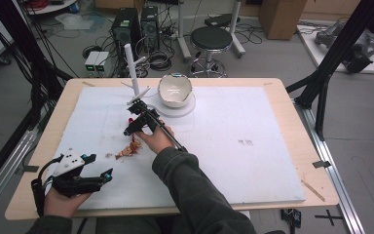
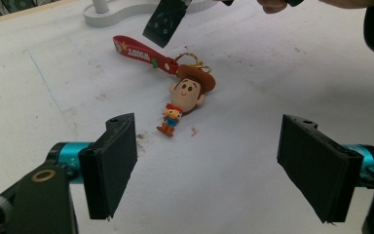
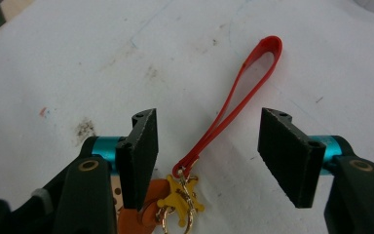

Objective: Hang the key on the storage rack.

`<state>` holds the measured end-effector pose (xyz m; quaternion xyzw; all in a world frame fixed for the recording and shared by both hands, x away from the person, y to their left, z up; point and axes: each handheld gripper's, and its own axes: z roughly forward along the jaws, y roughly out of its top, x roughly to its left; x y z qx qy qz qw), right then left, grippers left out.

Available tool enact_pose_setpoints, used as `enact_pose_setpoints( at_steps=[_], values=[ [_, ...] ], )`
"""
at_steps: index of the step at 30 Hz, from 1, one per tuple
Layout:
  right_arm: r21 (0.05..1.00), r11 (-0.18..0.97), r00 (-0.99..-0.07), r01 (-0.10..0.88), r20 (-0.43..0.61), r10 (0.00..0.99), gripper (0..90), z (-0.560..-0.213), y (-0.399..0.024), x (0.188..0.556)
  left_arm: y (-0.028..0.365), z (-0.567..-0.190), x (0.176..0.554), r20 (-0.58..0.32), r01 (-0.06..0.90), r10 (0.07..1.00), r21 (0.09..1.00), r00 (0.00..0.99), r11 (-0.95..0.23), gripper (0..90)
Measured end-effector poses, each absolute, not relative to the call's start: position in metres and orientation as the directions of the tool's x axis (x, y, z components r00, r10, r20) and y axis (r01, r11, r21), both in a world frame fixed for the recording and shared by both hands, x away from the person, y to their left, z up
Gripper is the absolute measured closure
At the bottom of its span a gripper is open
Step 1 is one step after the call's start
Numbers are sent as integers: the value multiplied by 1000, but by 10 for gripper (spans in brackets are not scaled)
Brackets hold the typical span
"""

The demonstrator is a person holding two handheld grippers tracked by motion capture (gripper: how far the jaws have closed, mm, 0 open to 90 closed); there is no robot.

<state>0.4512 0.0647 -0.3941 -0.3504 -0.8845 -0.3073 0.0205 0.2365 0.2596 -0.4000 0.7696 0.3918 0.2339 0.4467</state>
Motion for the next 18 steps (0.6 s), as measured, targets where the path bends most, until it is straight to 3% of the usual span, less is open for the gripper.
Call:
enact_pose_setpoints(
  at_steps=[18],
  values=[
    [461,579,-725,672,248,643,616,-413,75,455,259,-400,237,14,396,810,867,586,-301,229]
  ],
)
